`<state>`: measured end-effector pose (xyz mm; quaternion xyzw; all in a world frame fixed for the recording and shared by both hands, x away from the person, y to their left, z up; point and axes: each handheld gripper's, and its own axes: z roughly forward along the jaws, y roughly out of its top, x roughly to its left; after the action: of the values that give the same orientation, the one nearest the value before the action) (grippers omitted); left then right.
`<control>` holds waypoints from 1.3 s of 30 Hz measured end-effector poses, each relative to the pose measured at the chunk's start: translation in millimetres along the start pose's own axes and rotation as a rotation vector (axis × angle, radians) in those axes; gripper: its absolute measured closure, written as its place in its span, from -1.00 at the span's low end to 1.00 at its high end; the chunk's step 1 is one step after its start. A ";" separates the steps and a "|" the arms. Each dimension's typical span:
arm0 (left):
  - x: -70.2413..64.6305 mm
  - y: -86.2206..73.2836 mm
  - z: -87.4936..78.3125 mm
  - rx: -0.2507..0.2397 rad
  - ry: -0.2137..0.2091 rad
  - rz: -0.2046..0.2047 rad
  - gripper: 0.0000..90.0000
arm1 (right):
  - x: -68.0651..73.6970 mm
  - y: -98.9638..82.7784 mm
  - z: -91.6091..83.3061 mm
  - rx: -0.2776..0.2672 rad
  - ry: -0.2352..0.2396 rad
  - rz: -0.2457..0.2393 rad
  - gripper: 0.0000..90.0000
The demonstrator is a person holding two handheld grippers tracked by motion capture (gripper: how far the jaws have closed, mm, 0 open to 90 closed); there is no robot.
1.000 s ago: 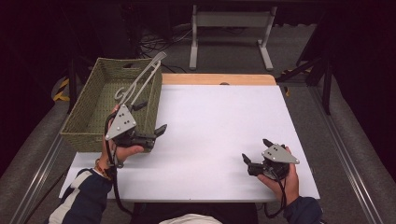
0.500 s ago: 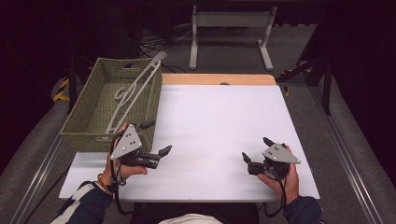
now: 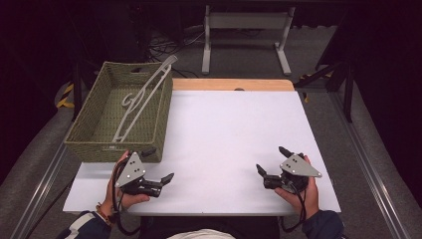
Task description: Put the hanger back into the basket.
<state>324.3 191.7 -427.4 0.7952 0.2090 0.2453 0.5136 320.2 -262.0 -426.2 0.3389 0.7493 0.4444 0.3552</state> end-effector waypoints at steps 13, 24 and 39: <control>18.4 -30.5 -18.0 0.039 0.122 -0.062 -0.91 | 9.9 0.7 2.8 0.019 0.035 -0.024 -0.84; 18.9 -28.7 -17.6 0.032 0.105 -0.057 -0.92 | 11.1 -1.0 4.6 0.027 0.037 -0.039 -0.84; 19.8 -27.8 -16.3 0.023 0.103 -0.057 -0.93 | 12.4 -2.8 5.2 0.038 0.049 -0.050 -0.83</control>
<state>327.9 225.6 -443.8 0.7813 0.2603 0.2687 0.4996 317.6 -250.7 -433.4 0.3159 0.7742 0.4293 0.3414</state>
